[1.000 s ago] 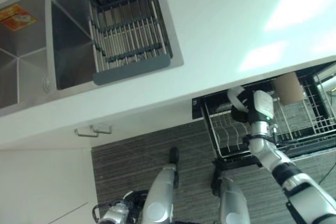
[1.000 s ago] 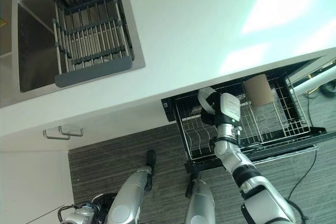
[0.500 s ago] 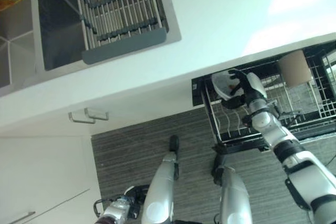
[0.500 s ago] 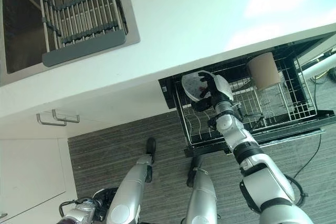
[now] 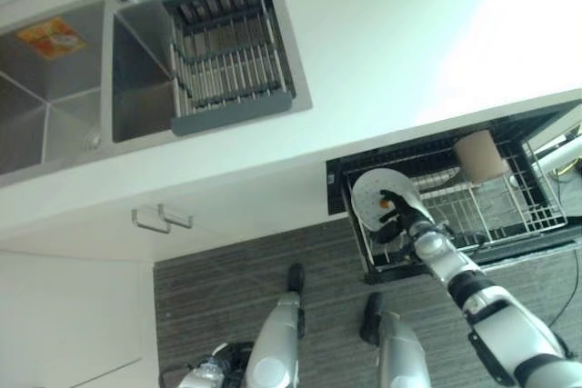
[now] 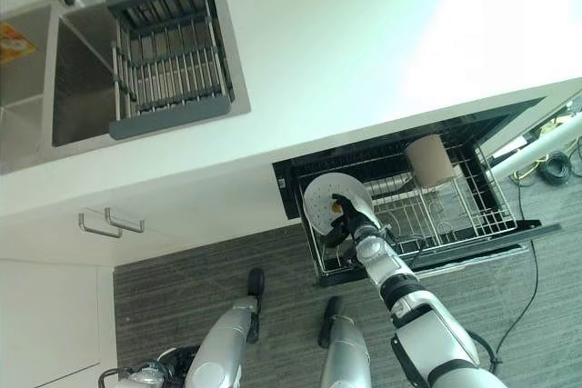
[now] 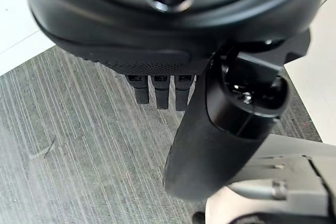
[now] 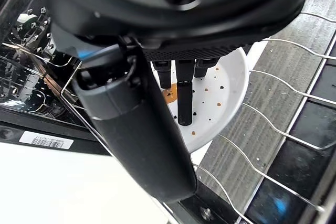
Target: Place the dishes in the dishwasher.
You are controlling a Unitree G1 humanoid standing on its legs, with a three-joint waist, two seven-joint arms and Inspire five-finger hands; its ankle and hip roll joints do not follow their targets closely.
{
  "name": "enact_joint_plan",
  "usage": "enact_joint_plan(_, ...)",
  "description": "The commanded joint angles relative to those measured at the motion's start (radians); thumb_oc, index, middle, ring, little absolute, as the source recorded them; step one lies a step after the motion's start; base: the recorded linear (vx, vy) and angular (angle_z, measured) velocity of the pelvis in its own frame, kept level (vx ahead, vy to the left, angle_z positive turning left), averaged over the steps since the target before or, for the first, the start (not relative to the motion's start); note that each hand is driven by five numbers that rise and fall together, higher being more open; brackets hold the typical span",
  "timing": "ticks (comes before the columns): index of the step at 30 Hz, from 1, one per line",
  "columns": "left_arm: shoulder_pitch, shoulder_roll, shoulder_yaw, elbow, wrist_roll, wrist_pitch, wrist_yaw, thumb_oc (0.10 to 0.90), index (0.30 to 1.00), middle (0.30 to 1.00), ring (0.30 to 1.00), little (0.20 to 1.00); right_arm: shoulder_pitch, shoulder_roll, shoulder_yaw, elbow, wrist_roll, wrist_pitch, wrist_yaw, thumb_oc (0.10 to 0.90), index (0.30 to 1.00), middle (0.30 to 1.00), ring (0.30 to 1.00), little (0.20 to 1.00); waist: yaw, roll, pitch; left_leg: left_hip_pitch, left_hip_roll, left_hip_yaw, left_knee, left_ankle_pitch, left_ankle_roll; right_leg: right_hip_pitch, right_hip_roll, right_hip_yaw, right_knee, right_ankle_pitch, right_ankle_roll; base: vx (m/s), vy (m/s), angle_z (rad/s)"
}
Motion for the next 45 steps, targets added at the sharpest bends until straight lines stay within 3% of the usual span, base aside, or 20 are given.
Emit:
enact_joint_plan(1,-0.086,-0.021,0.019,-0.058,-0.041,-0.021,0.005,0.800,0.900,0.900,0.900,0.900,0.061,0.018,0.044,-0.025,0.089,0.000,-0.024,0.800,0.900,0.900,0.900,0.900,-0.010,-0.016,0.075,0.005,0.004,0.009,0.192,-0.260,-0.017,0.063,-0.009,0.023,-0.142,-0.020,0.041,-0.02,-0.111,0.21)
enact_joint_plan(4,-0.054,-0.022,0.059,-0.074,-0.055,-0.003,0.028,0.800,0.900,0.900,0.900,0.900,0.117,-0.046,-0.008,-0.228,0.206,-0.010,-0.115,0.800,0.900,0.900,0.900,0.900,-0.029,-0.042,0.045,0.064,0.015,0.021,0.192,-0.267,-0.017,0.106,0.008,0.022,-0.142,-0.032,0.025,-0.05,-0.142,0.00)
enact_joint_plan(9,0.000,-0.030,0.136,-0.076,-0.065,0.028,0.049,0.800,0.900,0.900,0.900,0.900,0.242,-0.111,-0.126,-0.467,0.267,0.021,-0.085,0.800,0.900,0.900,0.900,0.900,-0.066,-0.065,0.004,0.146,0.035,0.041,0.192,-0.263,-0.025,0.180,0.033,0.035,-0.142,-0.053,0.007,0.03,-0.102,-0.09)
enact_joint_plan(15,0.051,-0.048,0.217,-0.081,-0.090,0.024,0.030,0.800,0.900,0.900,0.900,0.900,0.365,-0.164,-0.249,-0.693,0.268,-0.046,-0.083,0.800,0.900,0.900,0.900,0.900,-0.111,-0.062,-0.034,0.191,0.056,0.040,0.192,-0.223,-0.036,0.230,0.072,0.069,-0.142,-0.079,-0.015,0.07,-0.055,-0.15)
enact_joint_plan(21,0.093,-0.066,0.259,-0.074,-0.059,0.020,0.028,0.800,0.900,0.900,0.900,0.900,0.438,-0.202,-0.373,-0.895,0.272,-0.248,-0.180,0.800,0.900,0.900,0.900,0.900,-0.144,-0.056,-0.050,0.187,0.075,0.034,0.192,-0.202,-0.045,0.234,0.093,0.095,-0.142,-0.092,-0.015,0.00,-0.027,-0.13)
enact_joint_plan(26,0.111,-0.075,0.278,-0.030,-0.052,-0.012,0.022,0.800,0.900,0.900,0.900,0.900,0.488,-0.228,-0.500,-0.978,0.186,-0.365,-0.454,0.800,0.900,0.900,0.900,0.900,-0.183,-0.047,-0.062,0.185,0.082,0.041,0.192,-0.192,-0.051,0.227,0.106,0.127,-0.142,-0.104,-0.015,0.01,0.041,-0.12)
enact_joint_plan(29,0.129,-0.067,0.299,-0.007,-0.057,-0.037,0.007,0.800,0.900,0.900,0.900,0.900,0.563,-0.254,-0.675,-0.942,0.108,-0.375,-0.739,0.800,0.900,0.900,0.900,0.900,-0.214,-0.046,-0.070,0.185,0.083,0.051,0.192,-0.202,-0.052,0.220,0.111,0.145,-0.142,-0.111,-0.009,0.05,0.044,-0.16)
enact_joint_plan(31,0.130,-0.067,0.301,-0.007,-0.058,-0.038,0.006,0.800,0.900,0.900,0.900,0.900,0.575,-0.251,-0.697,-0.924,0.104,-0.384,-0.757,0.800,0.900,0.900,0.900,0.900,-0.217,-0.047,-0.070,0.185,0.082,0.051,0.192,-0.205,-0.051,0.219,0.112,0.146,-0.142,-0.111,-0.009,0.04,0.011,-0.09)
enact_joint_plan(32,0.133,-0.058,0.304,0.003,-0.056,-0.053,-0.008,0.800,0.900,0.900,0.900,0.900,0.628,-0.248,-0.802,-0.833,0.161,-0.416,-0.856,0.800,0.900,0.900,0.900,0.900,-0.232,-0.050,-0.070,0.183,0.080,0.056,0.192,-0.227,-0.049,0.214,0.113,0.153,-0.142,-0.112,-0.004,0.06,0.009,-0.14)
enact_joint_plan(33,0.132,-0.056,0.300,0.003,-0.051,-0.058,-0.010,0.800,0.900,0.900,0.900,0.900,0.647,-0.238,-0.842,-0.793,0.185,-0.425,-0.862,0.800,0.900,0.900,0.900,0.900,-0.234,-0.050,-0.072,0.181,0.079,0.059,0.192,-0.239,-0.048,0.210,0.113,0.152,-0.142,-0.111,-0.003,0.05,0.017,-0.09)
enact_joint_plan(35,0.116,-0.039,0.271,0.004,-0.036,-0.075,-0.013,0.800,0.900,0.900,0.900,0.900,0.688,-0.220,-0.945,-0.586,0.292,-0.512,-0.867,0.800,0.900,0.900,0.900,0.900,-0.246,-0.048,-0.058,0.165,0.072,0.056,0.192,-0.275,-0.043,0.185,0.112,0.152,-0.142,-0.102,-0.002,-0.05,0.021,0.02)
enact_joint_plan(37,0.101,-0.029,0.249,0.007,-0.052,-0.076,-0.015,0.800,0.900,0.900,0.900,0.900,0.693,-0.218,-0.963,-0.475,0.308,-0.537,-0.864,0.800,0.900,0.900,0.900,0.900,-0.247,-0.044,-0.048,0.151,0.067,0.049,0.192,-0.281,-0.040,0.168,0.113,0.152,-0.142,-0.097,-0.003,-0.13,0.011,0.04)
enact_joint_plan(41,0.069,-0.028,0.206,0.032,-0.075,-0.095,-0.012,0.800,0.900,0.900,0.900,0.900,0.673,-0.189,-0.933,-0.223,0.352,-0.594,-0.829,0.800,0.900,0.900,0.900,0.900,-0.247,-0.030,-0.034,0.127,0.048,0.020,0.192,-0.290,-0.033,0.143,0.119,0.158,-0.142,-0.085,-0.009,-0.07,0.030,-0.05)
enact_joint_plan(45,0.069,-0.035,0.178,0.040,-0.076,-0.106,-0.012,0.800,0.900,0.900,0.900,0.900,0.660,-0.163,-0.878,-0.116,0.353,-0.596,-0.774,0.800,0.900,0.900,0.900,0.900,-0.240,-0.011,-0.034,0.124,0.033,0.008,0.192,-0.291,-0.031,0.150,0.109,0.155,-0.142,-0.081,-0.012,0.05,0.101,0.02)
